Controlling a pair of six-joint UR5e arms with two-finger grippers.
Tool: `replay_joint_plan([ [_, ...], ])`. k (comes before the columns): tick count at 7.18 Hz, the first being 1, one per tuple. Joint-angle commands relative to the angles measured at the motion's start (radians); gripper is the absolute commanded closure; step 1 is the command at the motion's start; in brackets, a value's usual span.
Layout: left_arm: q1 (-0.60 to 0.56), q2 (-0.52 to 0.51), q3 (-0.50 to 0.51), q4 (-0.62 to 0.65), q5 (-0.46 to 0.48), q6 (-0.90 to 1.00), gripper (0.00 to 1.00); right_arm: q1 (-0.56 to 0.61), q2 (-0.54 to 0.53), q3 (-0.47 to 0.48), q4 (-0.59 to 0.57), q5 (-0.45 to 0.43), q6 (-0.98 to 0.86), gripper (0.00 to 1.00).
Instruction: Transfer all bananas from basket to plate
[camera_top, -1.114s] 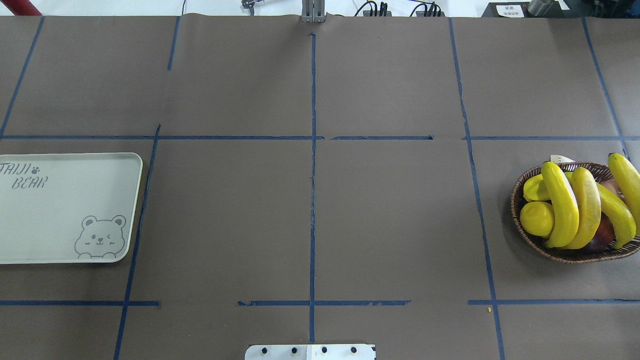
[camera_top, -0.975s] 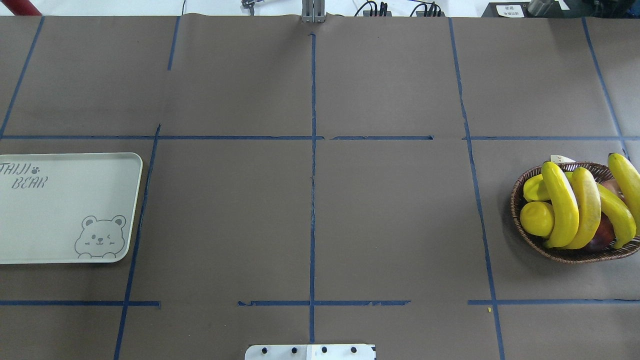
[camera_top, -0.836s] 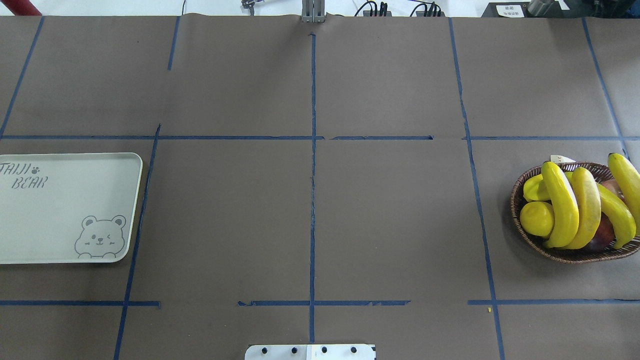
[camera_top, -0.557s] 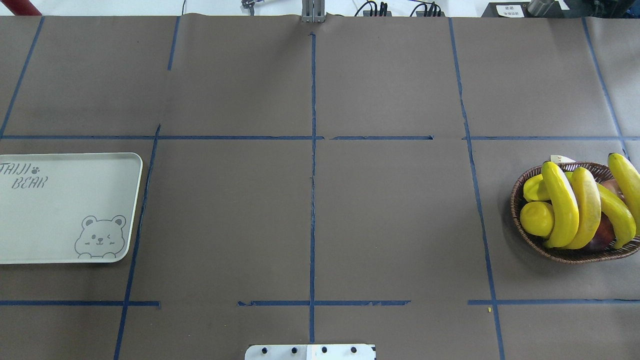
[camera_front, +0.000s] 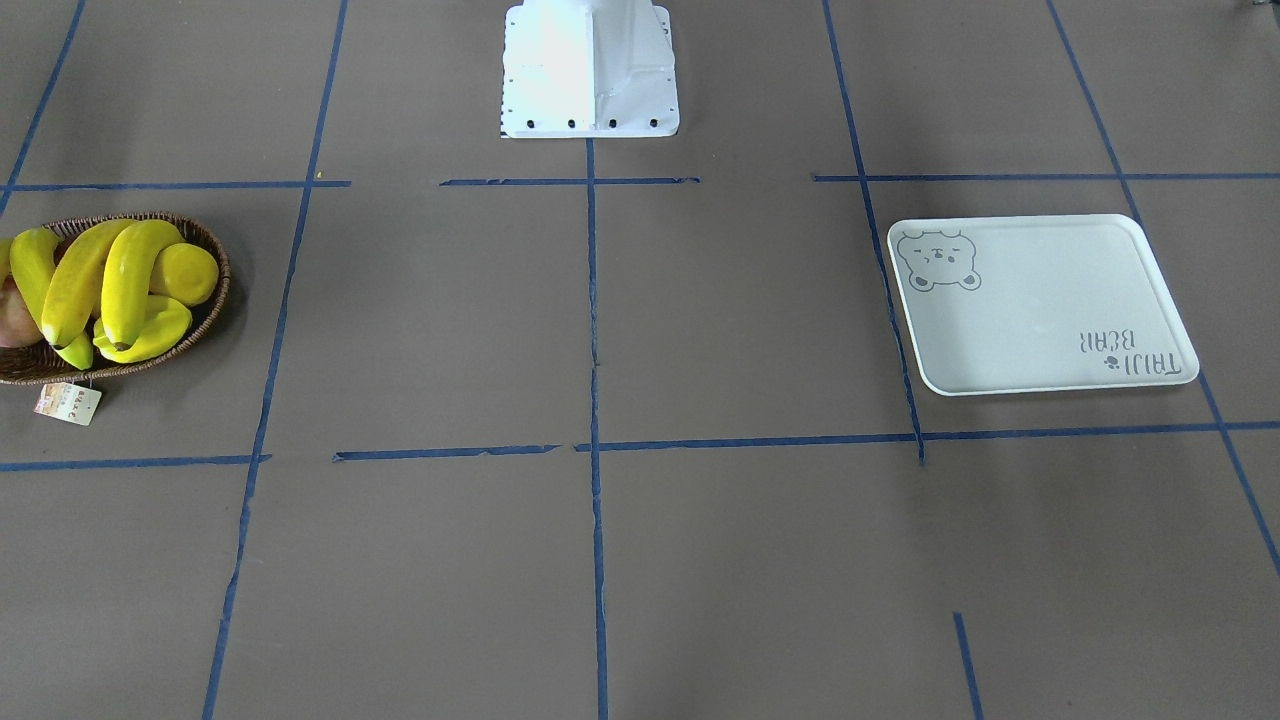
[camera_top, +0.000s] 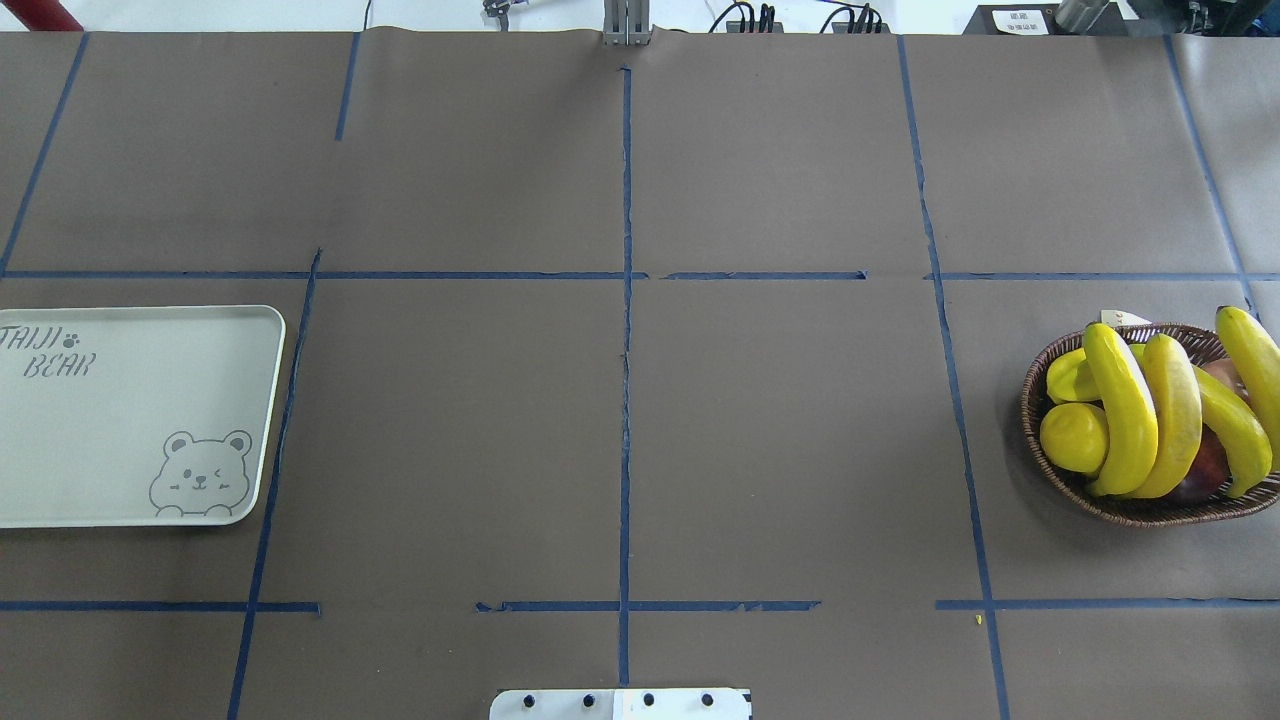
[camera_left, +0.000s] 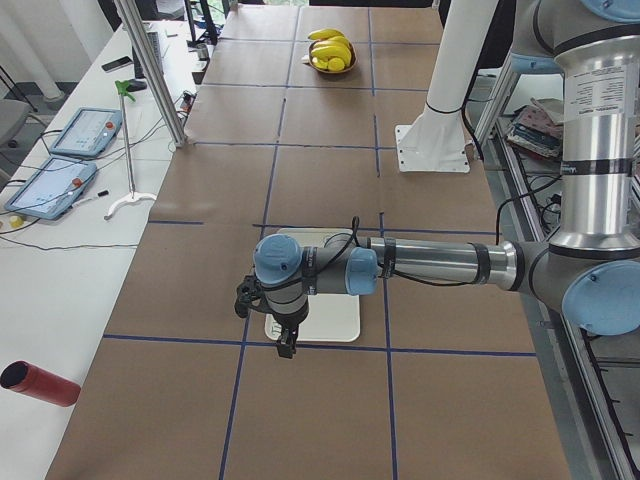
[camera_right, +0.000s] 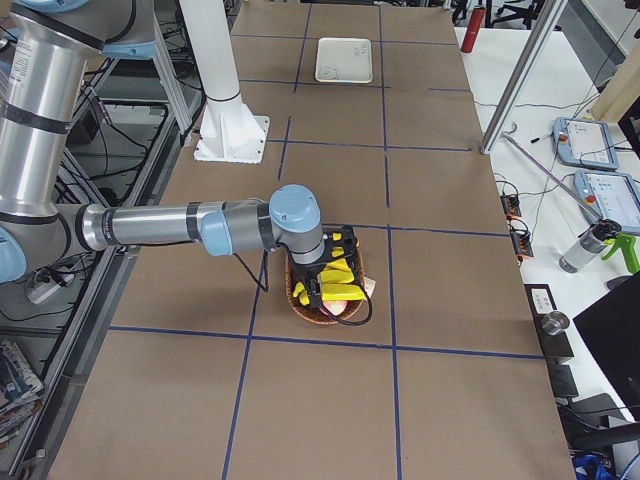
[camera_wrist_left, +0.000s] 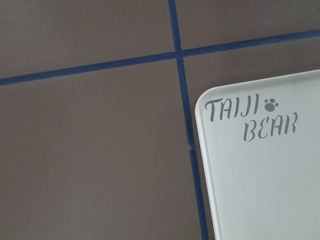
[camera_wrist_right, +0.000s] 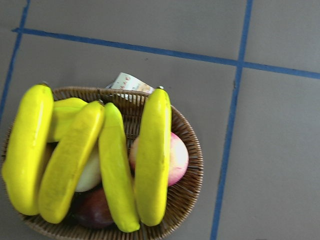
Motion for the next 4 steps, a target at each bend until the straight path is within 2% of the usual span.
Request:
replay_joint_plan([
  [1, 0.0, 0.001, 0.004, 0.0, -0.001, -0.001, 0.0, -0.153, -0.001, 0.102, 0.082, 0.007, 0.281, 0.0],
  [2, -0.002, 0.001, 0.004, 0.0, -0.001, -0.003, 0.0, -0.248, -0.001, 0.107, 0.204, -0.024, 0.471, 0.0],
  [3, 0.0, 0.001, 0.004, 0.0, -0.001, -0.003, 0.0, -0.348, -0.004, 0.107, 0.307, -0.092, 0.629, 0.0],
  [4, 0.0, 0.001, 0.004, -0.002, -0.001, -0.004, 0.0, -0.448, -0.004, 0.125, 0.335, -0.167, 0.723, 0.0],
])
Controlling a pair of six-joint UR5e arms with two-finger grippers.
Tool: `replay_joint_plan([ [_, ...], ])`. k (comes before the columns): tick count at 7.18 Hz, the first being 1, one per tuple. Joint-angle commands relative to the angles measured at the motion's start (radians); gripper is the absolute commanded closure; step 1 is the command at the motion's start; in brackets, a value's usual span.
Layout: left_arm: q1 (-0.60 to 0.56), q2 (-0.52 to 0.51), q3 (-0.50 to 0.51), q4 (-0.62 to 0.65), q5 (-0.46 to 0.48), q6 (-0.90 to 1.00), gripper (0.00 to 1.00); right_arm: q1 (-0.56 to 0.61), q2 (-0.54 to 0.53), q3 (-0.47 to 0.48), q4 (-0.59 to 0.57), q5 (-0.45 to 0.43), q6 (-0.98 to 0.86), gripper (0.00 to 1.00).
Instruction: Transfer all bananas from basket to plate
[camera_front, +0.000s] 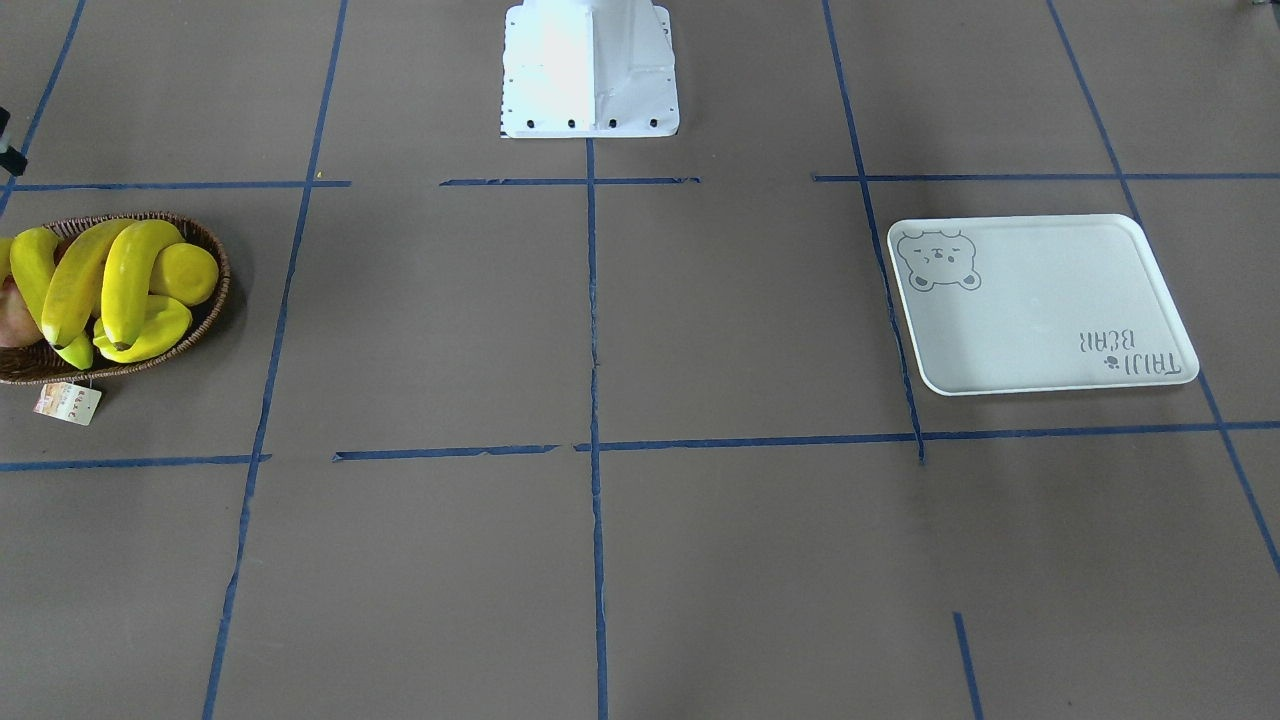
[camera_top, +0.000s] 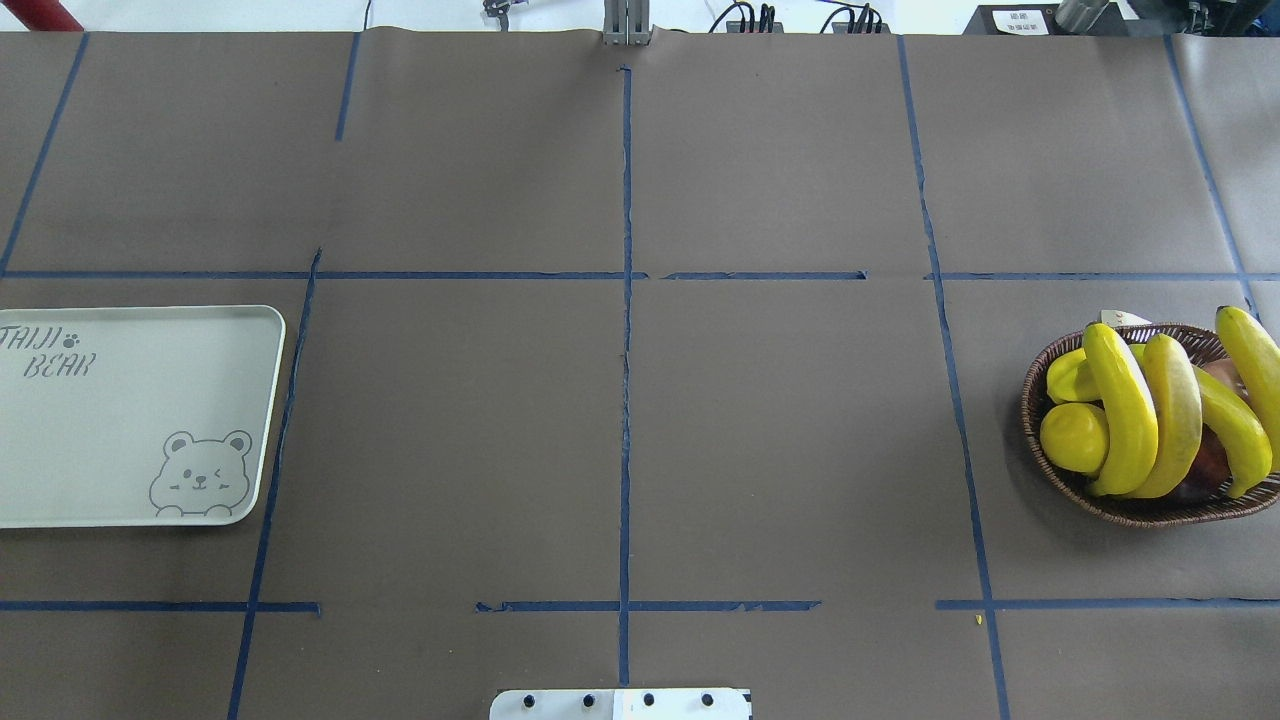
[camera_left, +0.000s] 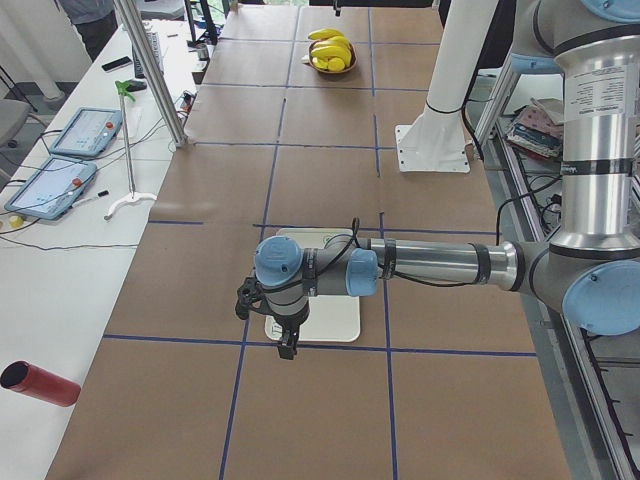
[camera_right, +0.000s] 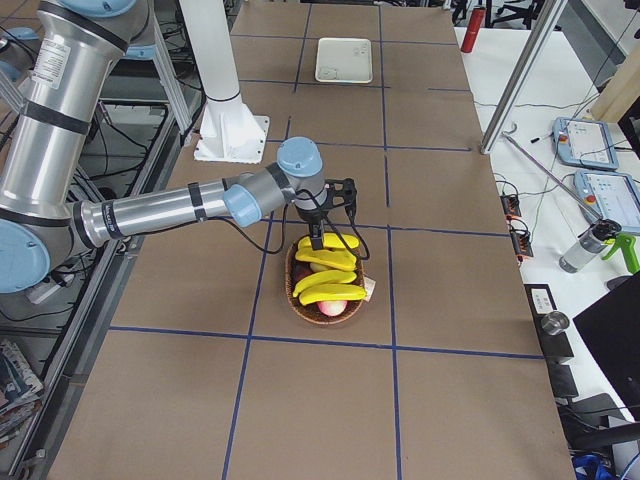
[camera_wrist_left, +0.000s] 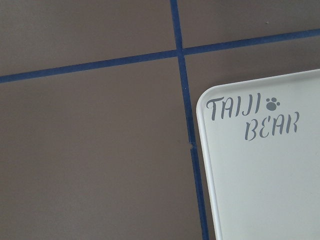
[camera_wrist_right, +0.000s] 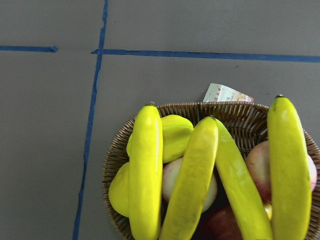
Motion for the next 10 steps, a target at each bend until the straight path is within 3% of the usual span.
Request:
replay_joint_plan([
  [1, 0.0, 0.0, 0.002, -0.001, 0.0, -0.001, 0.0, -0.209, -0.004, 0.032, 0.071, -0.16, 0.223, 0.0],
  [4, 0.0, 0.0, 0.005, -0.001, 0.001, -0.001, 0.0, -0.379, -0.024, 0.02, 0.071, -0.314, 0.303, 0.01],
  [10, 0.0, -0.002, 0.009, -0.001, 0.003, -0.001, 0.0, -0.44, 0.005, -0.069, 0.072, -0.351, 0.293, 0.22],
])
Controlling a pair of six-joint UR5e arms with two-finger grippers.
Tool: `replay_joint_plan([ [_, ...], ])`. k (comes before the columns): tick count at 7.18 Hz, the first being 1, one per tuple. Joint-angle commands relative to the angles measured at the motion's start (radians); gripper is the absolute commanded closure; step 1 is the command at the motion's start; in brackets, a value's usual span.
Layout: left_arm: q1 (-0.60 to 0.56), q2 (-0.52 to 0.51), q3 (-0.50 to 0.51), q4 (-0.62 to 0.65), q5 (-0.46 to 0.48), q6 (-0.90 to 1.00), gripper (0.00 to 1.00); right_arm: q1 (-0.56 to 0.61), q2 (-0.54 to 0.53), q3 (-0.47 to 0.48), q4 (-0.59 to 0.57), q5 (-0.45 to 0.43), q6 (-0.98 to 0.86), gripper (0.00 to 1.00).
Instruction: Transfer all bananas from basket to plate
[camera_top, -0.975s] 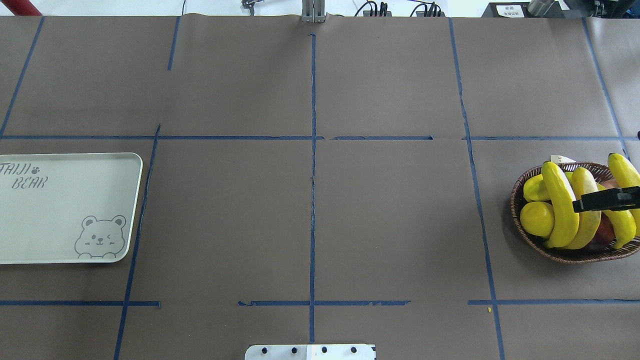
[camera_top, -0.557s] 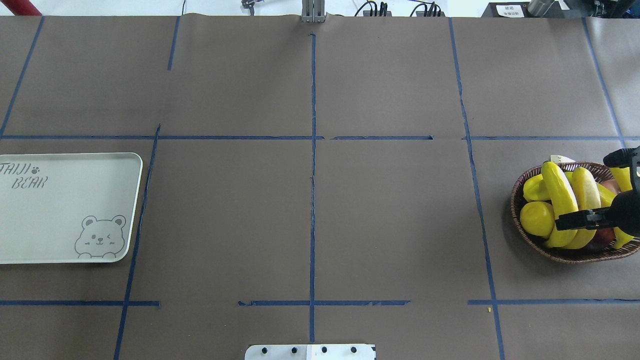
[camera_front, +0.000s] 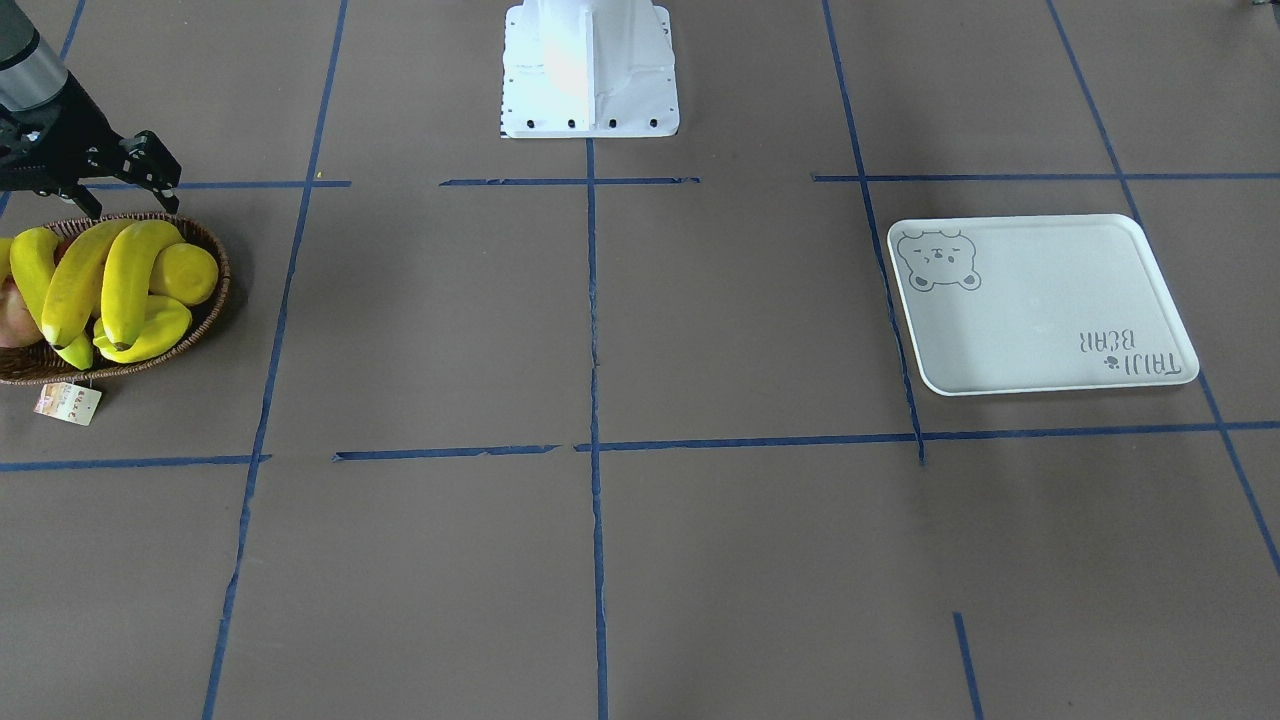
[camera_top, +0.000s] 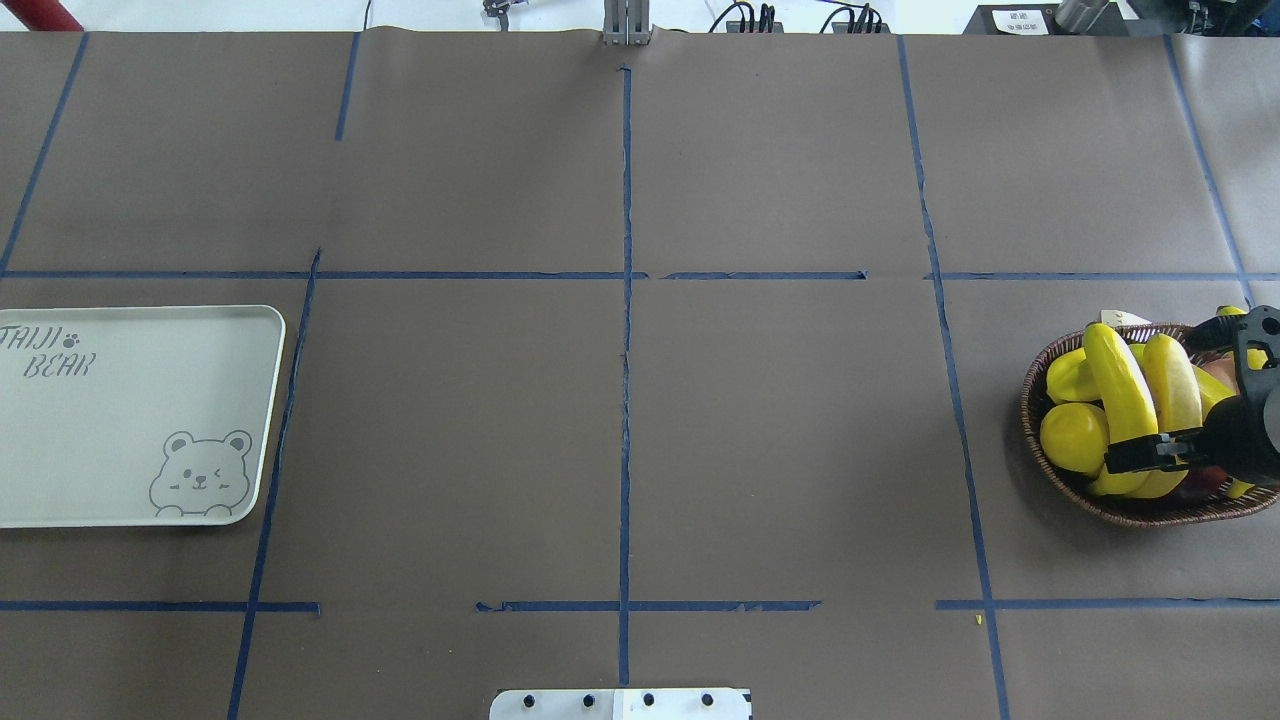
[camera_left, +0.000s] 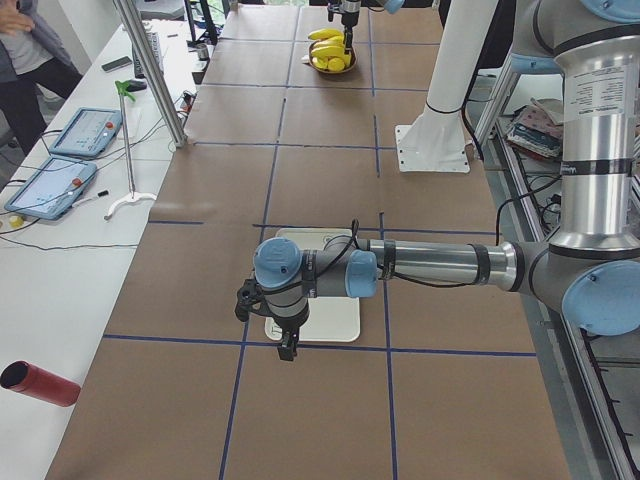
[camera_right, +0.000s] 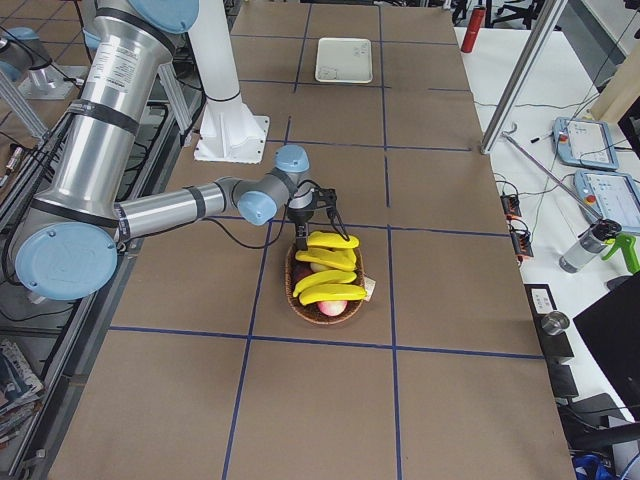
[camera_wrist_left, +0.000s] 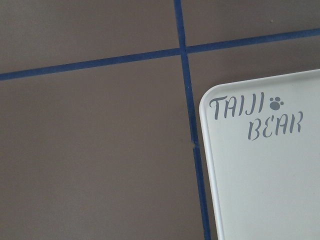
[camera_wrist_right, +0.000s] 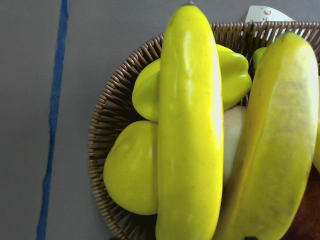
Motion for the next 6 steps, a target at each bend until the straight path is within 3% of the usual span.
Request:
replay_joint_plan([
  [1, 0.0, 0.0, 0.001, 0.0, 0.0, 0.0, 0.0, -0.005, 0.025, -0.026, 0.0, -0.003, -0.003, 0.28],
  [2, 0.0, 0.0, 0.003, 0.0, 0.0, 0.0, 0.0, -0.005, 0.039, -0.041, 0.0, -0.003, -0.003, 0.32],
  [3, 0.0, 0.0, 0.004, 0.0, 0.002, 0.0, 0.0, -0.005, 0.04, -0.041, 0.0, -0.003, -0.004, 0.42],
  [6, 0.0, 0.002, 0.003, 0.0, 0.0, -0.002, 0.0, 0.002, 0.047, -0.032, 0.003, -0.002, -0.006, 0.86],
])
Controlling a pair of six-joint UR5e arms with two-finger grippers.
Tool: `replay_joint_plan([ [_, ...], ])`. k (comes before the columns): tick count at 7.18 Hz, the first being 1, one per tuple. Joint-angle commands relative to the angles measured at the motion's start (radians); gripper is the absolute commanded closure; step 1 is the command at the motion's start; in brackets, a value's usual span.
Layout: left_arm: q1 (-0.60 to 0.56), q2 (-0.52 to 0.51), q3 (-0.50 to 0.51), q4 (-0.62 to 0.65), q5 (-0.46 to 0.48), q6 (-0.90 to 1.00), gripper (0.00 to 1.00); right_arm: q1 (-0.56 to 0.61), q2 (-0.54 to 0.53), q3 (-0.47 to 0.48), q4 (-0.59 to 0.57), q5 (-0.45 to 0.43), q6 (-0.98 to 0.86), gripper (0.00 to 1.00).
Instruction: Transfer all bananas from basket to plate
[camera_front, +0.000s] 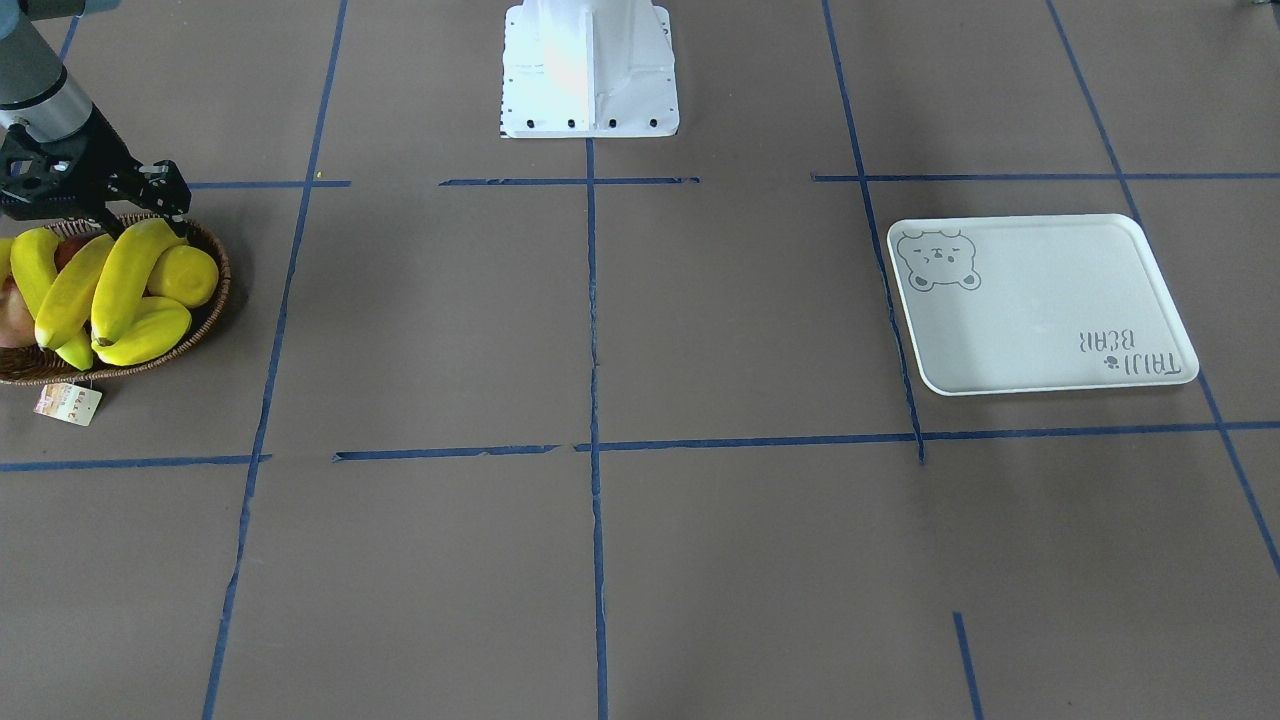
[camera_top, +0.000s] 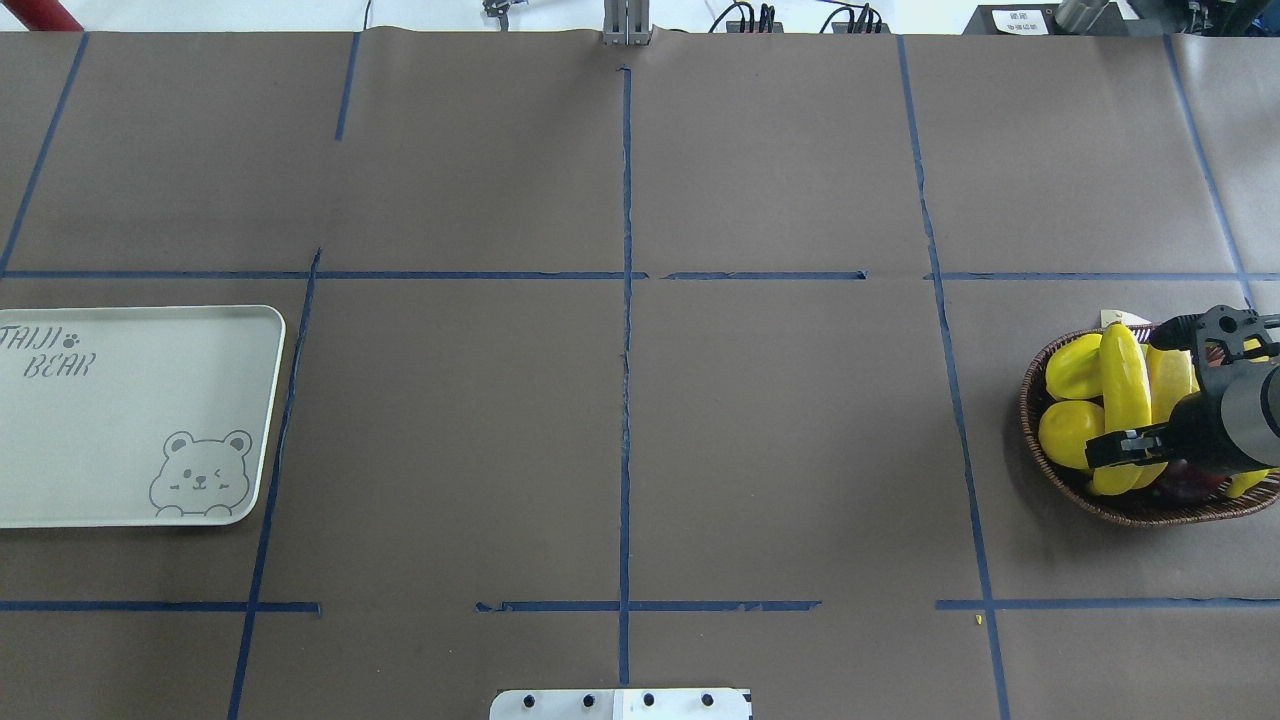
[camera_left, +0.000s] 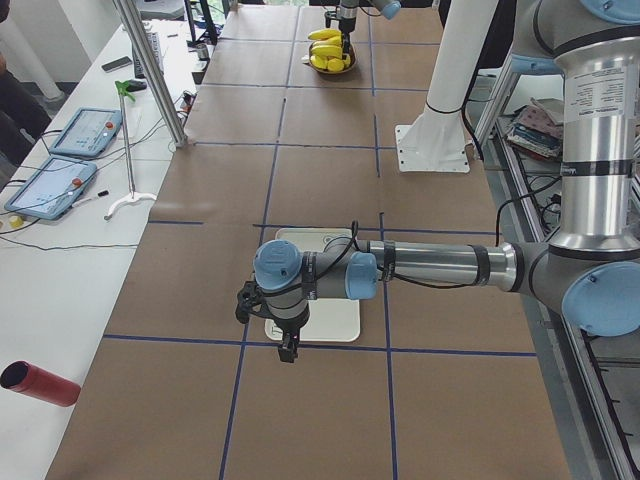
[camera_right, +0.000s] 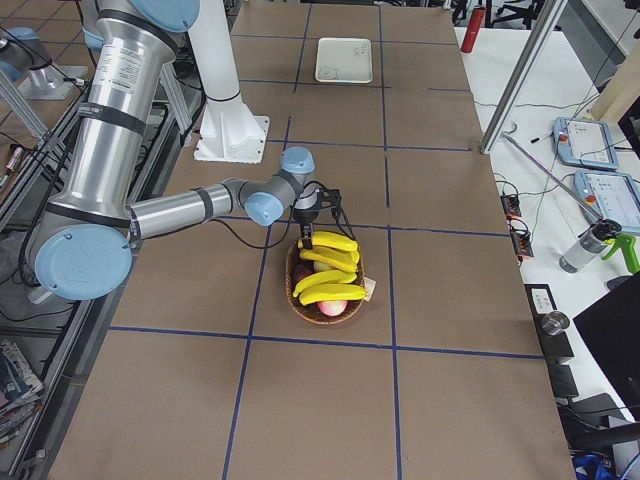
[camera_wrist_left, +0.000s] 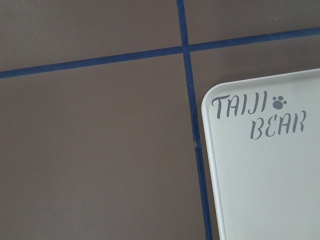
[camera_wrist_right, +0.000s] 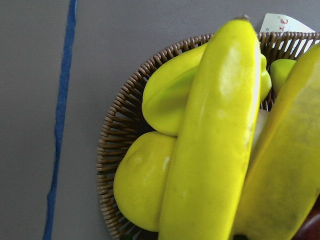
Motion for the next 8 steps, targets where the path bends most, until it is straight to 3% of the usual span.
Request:
replay_joint_plan([
  [1, 0.0, 0.0, -0.001, 0.0, -0.001, 0.001, 0.0, 0.006, 0.0, 0.013, 0.002, 0.004, -0.002, 0.96],
  [6, 0.0, 0.0, -0.001, 0.0, -0.002, 0.0, 0.0, 0.03, -0.009, 0.05, -0.004, 0.036, -0.002, 1.0],
  [8, 0.0, 0.0, -0.004, -0.002, -0.002, 0.0, 0.0, 0.113, -0.006, 0.073, -0.004, 0.146, -0.004, 1.0],
])
